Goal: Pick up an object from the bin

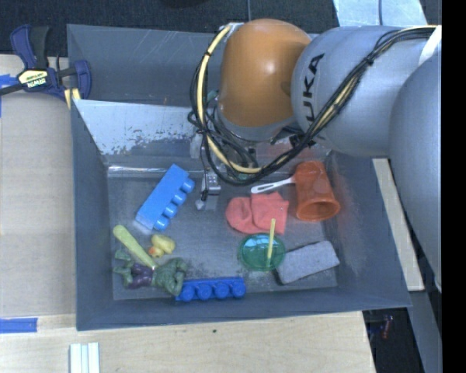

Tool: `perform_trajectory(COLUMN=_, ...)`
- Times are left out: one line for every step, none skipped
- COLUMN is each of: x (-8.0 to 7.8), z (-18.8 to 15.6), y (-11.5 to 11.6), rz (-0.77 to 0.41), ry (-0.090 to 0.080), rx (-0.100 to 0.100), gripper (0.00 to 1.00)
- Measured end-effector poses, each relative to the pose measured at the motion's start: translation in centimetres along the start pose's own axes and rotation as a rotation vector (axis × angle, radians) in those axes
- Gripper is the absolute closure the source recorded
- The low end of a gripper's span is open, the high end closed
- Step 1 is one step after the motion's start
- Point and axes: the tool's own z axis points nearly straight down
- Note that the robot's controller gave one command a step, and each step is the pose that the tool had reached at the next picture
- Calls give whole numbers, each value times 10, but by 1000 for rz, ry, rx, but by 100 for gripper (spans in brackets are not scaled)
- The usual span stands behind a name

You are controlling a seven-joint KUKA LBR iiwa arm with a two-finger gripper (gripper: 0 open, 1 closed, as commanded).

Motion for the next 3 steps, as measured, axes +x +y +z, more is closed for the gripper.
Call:
perform_trajectory(x=-2, z=-5, y=-1, rz=2, ry=-8, rx=-1, gripper=0)
perform_trajectory(x=-5, z=17, y=-16, rz=-26, ry=-20, rx=-5, gripper=0)
perform_trajectory(x=-2, z=36, y=-36, rz=-300, ry=-12, rx=0, gripper=0)
